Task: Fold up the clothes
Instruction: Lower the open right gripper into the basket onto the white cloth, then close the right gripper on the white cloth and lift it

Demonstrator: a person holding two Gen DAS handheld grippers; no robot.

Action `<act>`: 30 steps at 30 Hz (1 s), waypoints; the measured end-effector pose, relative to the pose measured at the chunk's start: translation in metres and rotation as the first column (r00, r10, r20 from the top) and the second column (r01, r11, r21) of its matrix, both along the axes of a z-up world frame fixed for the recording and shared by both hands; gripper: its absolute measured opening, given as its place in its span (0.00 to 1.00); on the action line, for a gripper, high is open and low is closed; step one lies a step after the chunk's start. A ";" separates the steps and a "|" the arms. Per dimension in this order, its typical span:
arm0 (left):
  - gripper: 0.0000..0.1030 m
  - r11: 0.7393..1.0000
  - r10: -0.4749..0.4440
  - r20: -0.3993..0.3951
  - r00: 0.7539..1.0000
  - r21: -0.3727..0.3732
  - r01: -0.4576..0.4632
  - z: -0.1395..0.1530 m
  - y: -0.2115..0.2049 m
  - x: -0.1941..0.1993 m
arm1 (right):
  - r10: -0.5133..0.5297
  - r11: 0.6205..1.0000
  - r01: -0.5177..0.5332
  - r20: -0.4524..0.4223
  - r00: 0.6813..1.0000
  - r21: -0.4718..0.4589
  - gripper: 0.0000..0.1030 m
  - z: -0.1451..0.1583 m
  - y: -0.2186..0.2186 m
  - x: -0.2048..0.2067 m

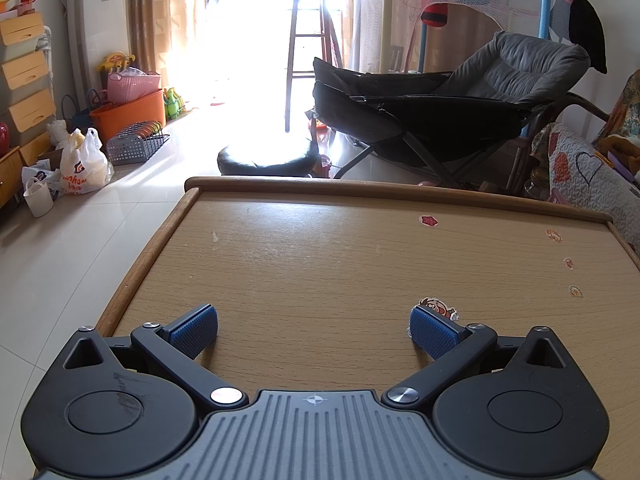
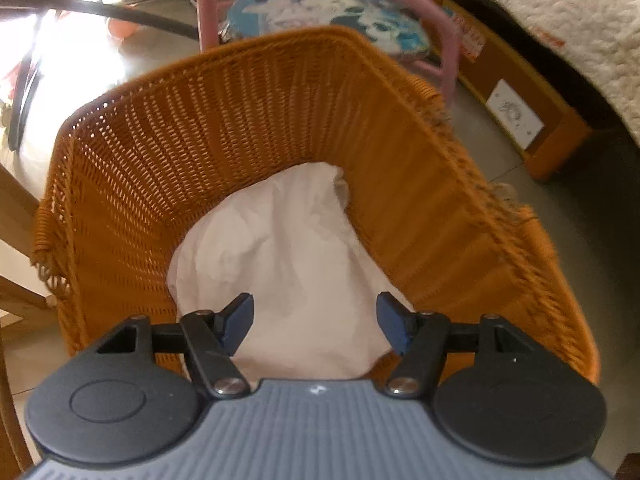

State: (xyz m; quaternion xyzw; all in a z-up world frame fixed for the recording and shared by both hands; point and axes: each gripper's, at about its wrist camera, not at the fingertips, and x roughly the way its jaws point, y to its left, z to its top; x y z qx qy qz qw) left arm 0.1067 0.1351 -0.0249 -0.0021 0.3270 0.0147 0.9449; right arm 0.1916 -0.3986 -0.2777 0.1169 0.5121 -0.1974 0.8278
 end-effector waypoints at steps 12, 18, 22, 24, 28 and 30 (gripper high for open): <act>1.00 1.000 0.000 0.000 1.000 0.000 0.000 0.000 0.000 0.000 | -0.111 0.992 0.114 -0.061 0.992 0.051 0.65 -0.049 -0.033 0.008; 1.00 1.000 0.000 0.000 1.000 0.000 0.000 0.000 0.000 0.000 | -0.164 0.982 0.171 -0.094 0.982 0.074 0.65 -0.073 -0.050 0.011; 1.00 1.000 0.000 0.000 1.000 0.000 0.000 0.000 0.000 0.000 | -0.193 0.975 0.203 -0.118 0.974 0.089 0.65 -0.090 -0.059 0.015; 1.00 1.000 0.000 0.000 1.000 0.000 0.000 0.000 0.000 0.000 | -0.192 0.974 0.206 -0.138 0.972 0.096 0.65 -0.102 -0.060 0.014; 1.00 1.000 0.000 0.000 1.000 0.000 0.000 0.000 0.000 0.000 | -0.193 0.970 0.213 -0.162 0.968 0.114 0.64 -0.114 -0.060 0.015; 1.00 1.000 0.000 0.000 1.000 0.000 0.000 0.000 0.000 0.000 | -0.198 0.969 0.218 -0.160 0.967 0.119 0.59 -0.117 -0.061 0.014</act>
